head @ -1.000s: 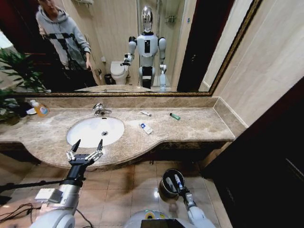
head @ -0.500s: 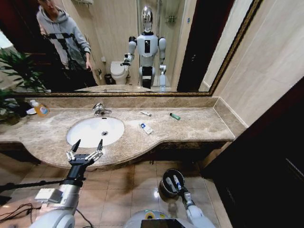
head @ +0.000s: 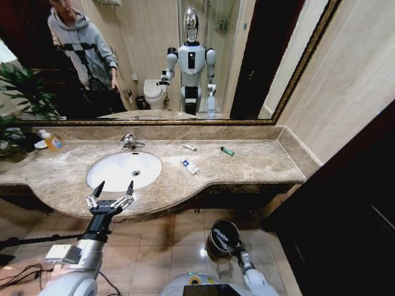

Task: Pick up the trash from the sink and place it in the trash bin.

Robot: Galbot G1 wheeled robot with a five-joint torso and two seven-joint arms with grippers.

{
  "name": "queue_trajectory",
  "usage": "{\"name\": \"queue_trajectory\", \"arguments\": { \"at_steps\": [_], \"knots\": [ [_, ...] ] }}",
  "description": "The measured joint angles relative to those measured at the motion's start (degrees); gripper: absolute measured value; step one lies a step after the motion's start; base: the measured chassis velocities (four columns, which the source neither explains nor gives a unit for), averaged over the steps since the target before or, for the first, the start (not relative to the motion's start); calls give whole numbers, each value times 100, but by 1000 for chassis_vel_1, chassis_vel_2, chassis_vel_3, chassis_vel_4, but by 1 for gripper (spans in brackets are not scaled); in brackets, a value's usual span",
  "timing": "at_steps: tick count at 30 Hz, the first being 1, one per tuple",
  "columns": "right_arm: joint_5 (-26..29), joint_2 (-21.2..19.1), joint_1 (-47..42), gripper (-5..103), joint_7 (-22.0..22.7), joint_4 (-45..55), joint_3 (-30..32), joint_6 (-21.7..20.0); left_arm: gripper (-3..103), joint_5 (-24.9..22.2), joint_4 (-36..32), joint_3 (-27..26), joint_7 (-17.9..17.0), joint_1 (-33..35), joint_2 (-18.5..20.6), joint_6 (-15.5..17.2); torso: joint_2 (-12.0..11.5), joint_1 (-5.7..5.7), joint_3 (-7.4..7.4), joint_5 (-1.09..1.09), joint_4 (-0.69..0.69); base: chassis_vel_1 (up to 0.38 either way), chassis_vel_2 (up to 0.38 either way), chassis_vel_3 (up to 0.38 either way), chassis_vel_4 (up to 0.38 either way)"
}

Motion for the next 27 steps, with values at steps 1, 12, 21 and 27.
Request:
{"name": "queue_trajectory", "arguments": {
  "at_steps": [1, 12, 21, 27],
  "knots": [
    [6, -8, -26, 77, 0, 33, 1, 0, 100, 0, 0, 0, 0, 0, 0, 0, 0, 0, 0, 0, 0, 0, 0, 0, 0],
    [25, -49, -304, 77, 24, 373, 14, -7, 100, 0, 0, 0, 0, 0, 0, 0, 0, 0, 0, 0, 0, 0, 0, 0, 0],
    [496, -329, -1123, 82, 140, 2290, 80, -191, 100, 0, 0, 0, 0, 0, 0, 0, 0, 0, 0, 0, 0, 0, 0, 0, 0],
    [1163, -705, -1712, 86, 251, 3840, 213, -358, 100, 0, 0, 0, 0, 0, 0, 0, 0, -1, 0, 0, 0, 0, 0, 0, 0]
  ]
}}
